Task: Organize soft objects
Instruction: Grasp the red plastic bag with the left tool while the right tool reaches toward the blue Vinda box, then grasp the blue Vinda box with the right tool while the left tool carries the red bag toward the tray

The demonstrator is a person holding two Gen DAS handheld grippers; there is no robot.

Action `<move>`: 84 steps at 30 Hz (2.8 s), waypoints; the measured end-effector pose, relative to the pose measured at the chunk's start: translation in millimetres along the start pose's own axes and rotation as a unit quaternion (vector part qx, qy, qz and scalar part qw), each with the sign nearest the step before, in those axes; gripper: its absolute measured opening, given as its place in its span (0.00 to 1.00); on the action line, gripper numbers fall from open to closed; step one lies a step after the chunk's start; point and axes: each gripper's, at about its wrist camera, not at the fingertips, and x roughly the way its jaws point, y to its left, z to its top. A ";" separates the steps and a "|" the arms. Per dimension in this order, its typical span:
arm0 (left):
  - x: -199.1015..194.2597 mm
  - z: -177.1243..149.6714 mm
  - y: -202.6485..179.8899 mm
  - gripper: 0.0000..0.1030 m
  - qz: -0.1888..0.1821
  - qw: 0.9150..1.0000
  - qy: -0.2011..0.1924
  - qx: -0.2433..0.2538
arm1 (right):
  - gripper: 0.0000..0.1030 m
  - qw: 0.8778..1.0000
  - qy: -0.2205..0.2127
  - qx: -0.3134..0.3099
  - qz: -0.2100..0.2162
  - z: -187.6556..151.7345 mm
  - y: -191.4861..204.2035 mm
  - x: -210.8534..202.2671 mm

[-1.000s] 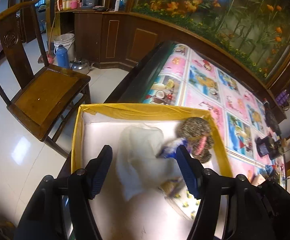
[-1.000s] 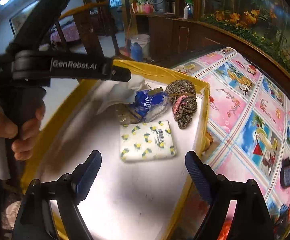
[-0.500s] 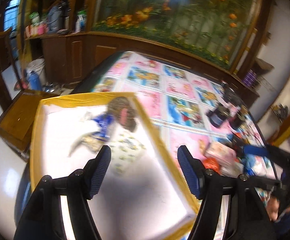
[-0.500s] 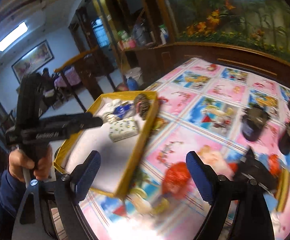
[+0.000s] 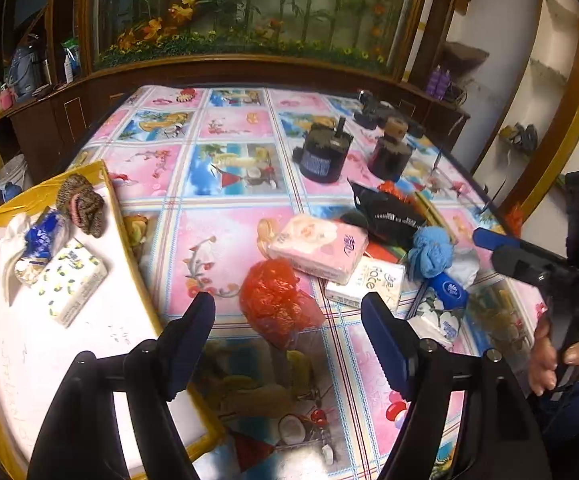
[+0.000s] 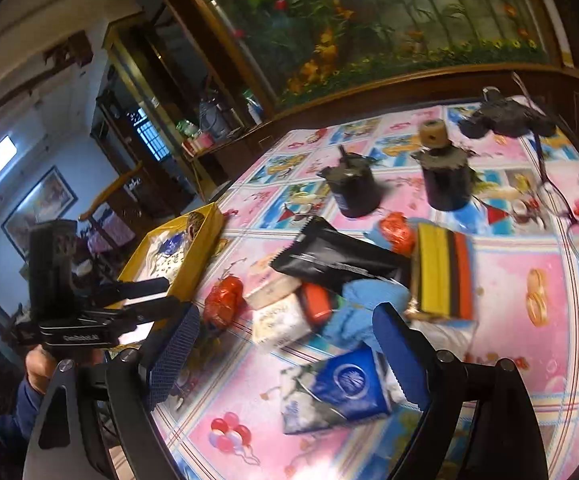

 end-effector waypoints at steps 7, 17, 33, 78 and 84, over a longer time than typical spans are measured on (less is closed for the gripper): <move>44.9 4.0 -3.7 0.72 0.030 0.998 0.047 -0.020 | 0.89 0.999 -0.008 0.024 0.025 -1.8 -17.0 -9.2; 76.1 -1.5 -5.7 0.35 0.056 0.995 0.061 -0.046 | 0.89 0.999 0.032 -0.003 0.035 -10.7 -7.9 -1.3; 50.2 -42.0 -31.1 0.35 0.035 0.999 0.029 -0.007 | 0.91 0.973 0.138 -0.138 -0.120 -40.2 17.8 50.8; 34.8 -51.1 -48.3 0.35 0.088 0.995 -0.021 0.040 | 0.76 0.989 0.042 -0.124 -0.065 -28.3 22.0 22.0; 34.4 -51.5 -48.8 0.35 0.091 0.995 -0.024 0.044 | 0.76 0.990 0.041 -0.122 -0.065 -29.0 21.4 22.5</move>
